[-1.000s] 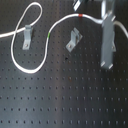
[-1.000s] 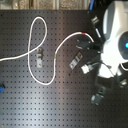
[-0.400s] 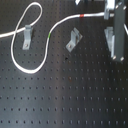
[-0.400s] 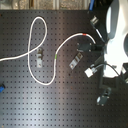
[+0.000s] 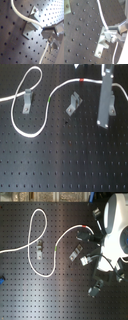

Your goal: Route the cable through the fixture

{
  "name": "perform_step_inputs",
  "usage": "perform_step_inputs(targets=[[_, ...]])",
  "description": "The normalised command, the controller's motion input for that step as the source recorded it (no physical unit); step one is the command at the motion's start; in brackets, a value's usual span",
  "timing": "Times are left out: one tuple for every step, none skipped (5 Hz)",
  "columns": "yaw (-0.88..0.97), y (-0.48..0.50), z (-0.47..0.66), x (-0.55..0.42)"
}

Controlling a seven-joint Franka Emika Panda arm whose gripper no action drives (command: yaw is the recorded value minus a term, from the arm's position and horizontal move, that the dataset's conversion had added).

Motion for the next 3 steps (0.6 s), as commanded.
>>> perform_step_inputs(targets=[[0.26,0.159,0.31,-0.137],[0.28,0.166,0.23,-0.066],[0.33,0.273,0.36,-0.064]])
